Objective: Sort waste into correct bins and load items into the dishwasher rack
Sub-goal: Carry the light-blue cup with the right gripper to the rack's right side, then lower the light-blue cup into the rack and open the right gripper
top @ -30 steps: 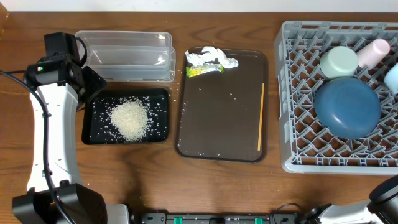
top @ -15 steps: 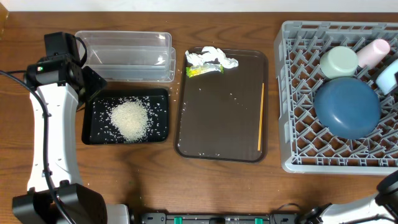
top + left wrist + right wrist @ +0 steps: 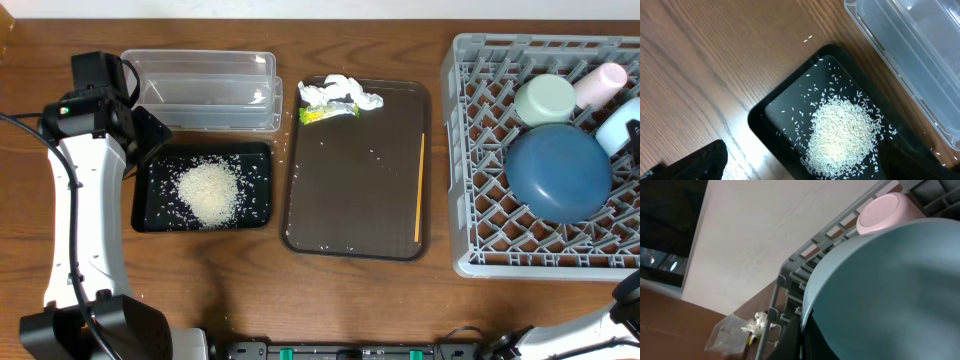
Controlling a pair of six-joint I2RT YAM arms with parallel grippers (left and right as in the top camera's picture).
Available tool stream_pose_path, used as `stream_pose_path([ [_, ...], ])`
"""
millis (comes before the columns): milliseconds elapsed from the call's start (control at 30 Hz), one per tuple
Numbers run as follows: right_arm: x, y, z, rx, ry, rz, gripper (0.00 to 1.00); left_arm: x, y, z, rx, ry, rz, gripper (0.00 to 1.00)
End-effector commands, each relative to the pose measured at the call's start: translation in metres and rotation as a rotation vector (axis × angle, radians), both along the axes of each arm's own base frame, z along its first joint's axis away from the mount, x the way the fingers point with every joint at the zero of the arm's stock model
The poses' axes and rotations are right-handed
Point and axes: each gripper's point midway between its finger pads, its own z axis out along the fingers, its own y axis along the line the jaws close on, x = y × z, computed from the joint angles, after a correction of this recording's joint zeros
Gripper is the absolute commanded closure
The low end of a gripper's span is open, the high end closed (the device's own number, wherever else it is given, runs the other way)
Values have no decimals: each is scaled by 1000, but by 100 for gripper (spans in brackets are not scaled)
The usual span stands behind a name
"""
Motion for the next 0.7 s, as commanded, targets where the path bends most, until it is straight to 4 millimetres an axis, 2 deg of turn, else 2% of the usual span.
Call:
stream_pose_path([
  [0,-3,-9,-5,39,33,-39,99,2,4,6,16,-13,16,3],
  [200,-13,-24,-8,68,57,-91,96,2,4,6,16,-13,16,2],
  [300,-17,-35,-15,69,91,-145,87,2,4,6,16,-13,16,2],
  [533,-29,-51,-23,80,180,-254,85,2,4,6,16,-13,16,3],
  [667,-37,-56,-19,45,246,-332,83,2,4,6,16,-13,16,3],
])
